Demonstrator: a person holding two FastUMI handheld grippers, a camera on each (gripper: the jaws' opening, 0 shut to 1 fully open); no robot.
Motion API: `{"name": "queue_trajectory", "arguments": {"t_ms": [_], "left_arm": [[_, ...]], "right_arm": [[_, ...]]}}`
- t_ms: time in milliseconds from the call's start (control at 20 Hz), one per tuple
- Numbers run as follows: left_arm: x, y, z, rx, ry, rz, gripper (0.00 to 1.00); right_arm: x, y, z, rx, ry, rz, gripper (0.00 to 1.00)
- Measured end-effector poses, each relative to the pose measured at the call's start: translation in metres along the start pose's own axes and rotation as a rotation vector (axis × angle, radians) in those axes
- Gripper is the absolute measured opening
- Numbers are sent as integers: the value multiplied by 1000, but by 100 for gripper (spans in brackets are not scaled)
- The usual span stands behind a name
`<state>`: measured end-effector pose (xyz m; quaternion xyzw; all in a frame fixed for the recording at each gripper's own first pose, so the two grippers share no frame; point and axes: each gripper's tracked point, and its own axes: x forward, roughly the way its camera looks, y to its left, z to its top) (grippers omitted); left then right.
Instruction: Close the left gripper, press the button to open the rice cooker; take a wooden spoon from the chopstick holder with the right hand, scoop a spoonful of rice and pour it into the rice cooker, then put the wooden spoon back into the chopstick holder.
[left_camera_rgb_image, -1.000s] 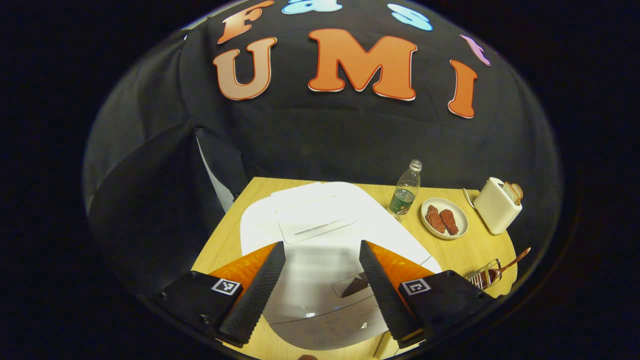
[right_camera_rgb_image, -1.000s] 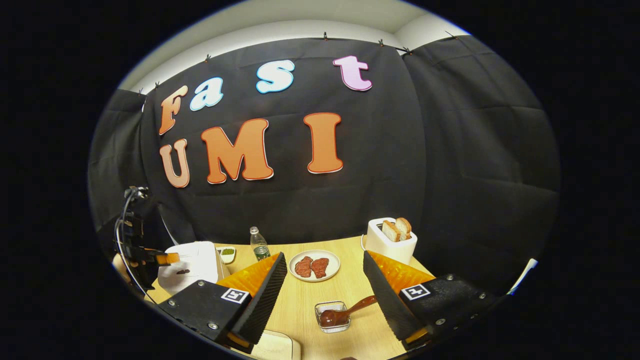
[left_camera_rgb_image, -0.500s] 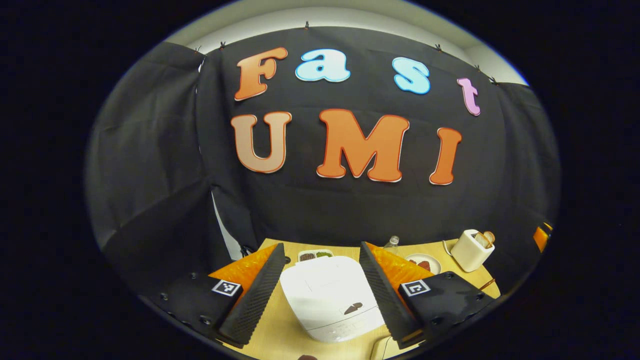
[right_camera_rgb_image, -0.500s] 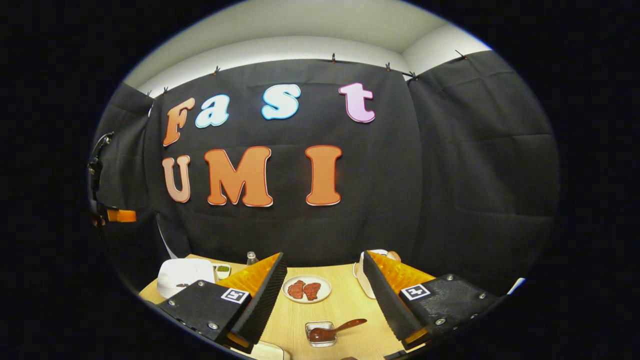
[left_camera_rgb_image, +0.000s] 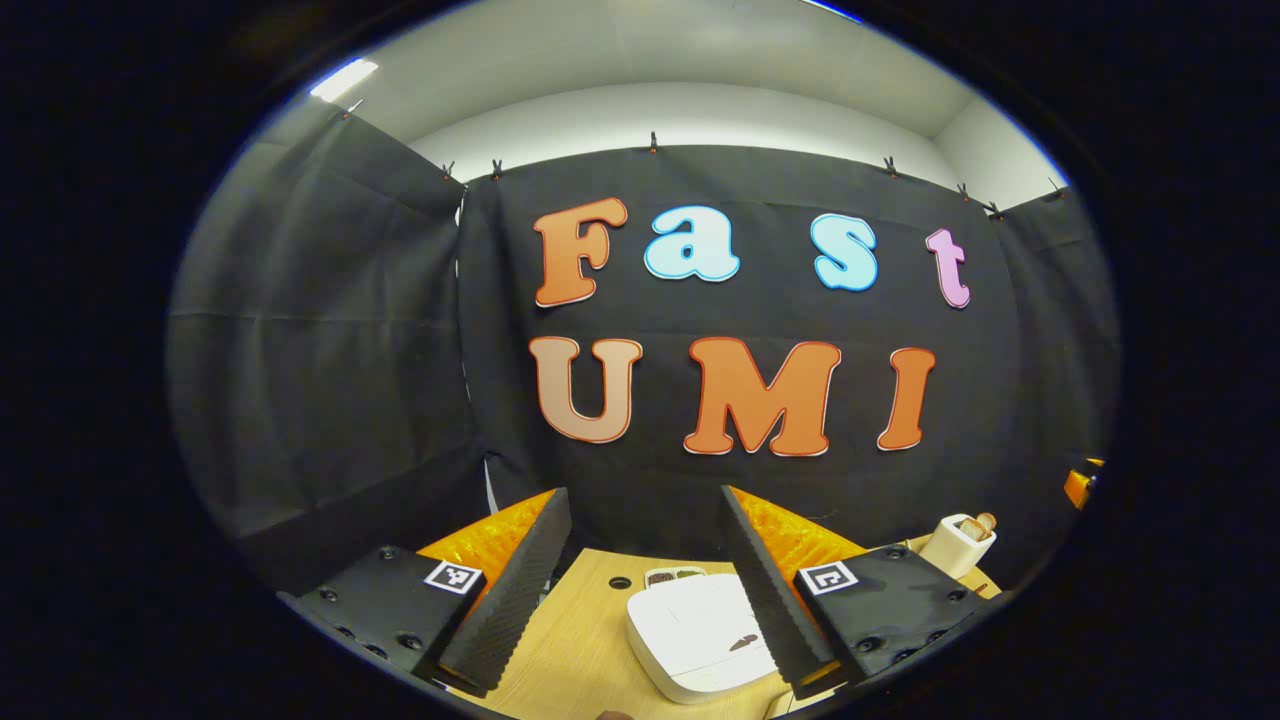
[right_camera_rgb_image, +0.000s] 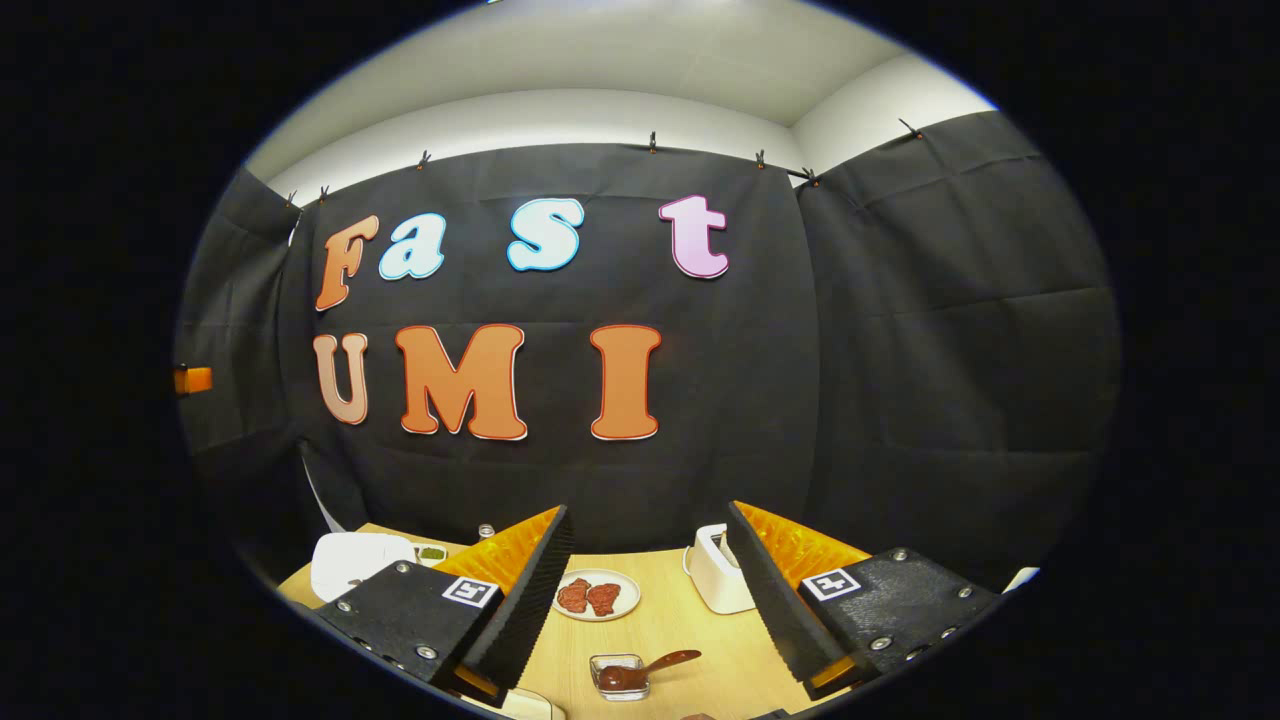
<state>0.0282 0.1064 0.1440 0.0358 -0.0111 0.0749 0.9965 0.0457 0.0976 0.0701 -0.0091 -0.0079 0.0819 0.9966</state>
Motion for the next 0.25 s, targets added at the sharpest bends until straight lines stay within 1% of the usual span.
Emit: {"name": "queue_trajectory", "arguments": {"t_ms": [250], "left_arm": [[-10, 7, 7, -3, -14, -2, 99]], "right_arm": [[-4, 0, 6, -24, 1, -6, 95]]}}
